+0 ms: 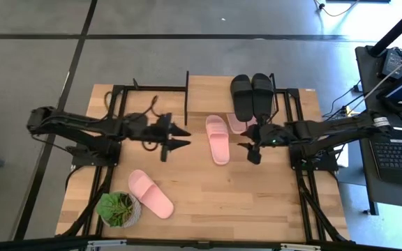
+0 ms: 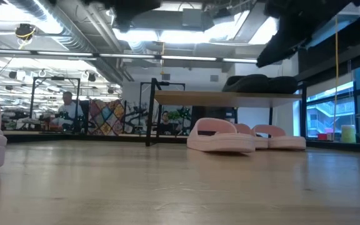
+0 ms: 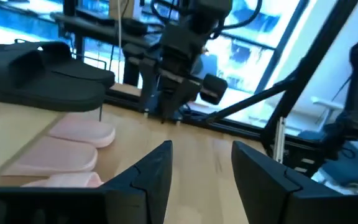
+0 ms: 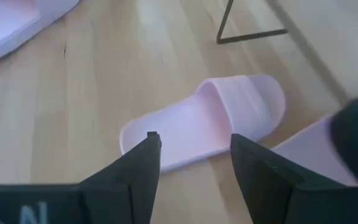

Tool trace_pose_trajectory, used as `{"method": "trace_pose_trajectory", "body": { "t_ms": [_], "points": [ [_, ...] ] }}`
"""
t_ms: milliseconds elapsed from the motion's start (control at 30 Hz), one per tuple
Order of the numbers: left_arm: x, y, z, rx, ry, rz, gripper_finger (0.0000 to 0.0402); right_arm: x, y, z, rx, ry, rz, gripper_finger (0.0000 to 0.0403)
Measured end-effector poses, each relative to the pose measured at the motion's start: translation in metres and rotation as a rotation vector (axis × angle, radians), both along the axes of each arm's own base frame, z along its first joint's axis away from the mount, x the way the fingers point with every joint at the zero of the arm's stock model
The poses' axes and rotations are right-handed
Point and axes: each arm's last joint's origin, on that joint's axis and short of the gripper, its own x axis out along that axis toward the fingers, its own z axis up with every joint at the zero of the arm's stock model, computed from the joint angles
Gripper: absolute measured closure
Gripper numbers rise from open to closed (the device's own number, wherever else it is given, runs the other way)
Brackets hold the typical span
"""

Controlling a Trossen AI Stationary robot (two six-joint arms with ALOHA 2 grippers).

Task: Pick and place slides into the shelf
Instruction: Put the pink slipper under the shelf

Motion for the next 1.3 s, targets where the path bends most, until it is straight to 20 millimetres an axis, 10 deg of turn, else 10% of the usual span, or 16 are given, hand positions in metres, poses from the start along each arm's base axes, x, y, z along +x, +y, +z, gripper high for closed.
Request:
{"method": "trace_pose_trajectory", "body": {
  "t_ms": [633,1300],
  "points": [
    [-0.094,0.015,-0.086,0.010,-0.089,0.179,0.0245,0.062,0.014,-0.031,0.038,-0.129,0.066,0.0146],
    [-0.106,0.031,-0.096,0.025,-0.090,0.310,0.0245,0.079,0.038,-0.106,-0.019,0.209,0.187,0.0175]
  ]
}}
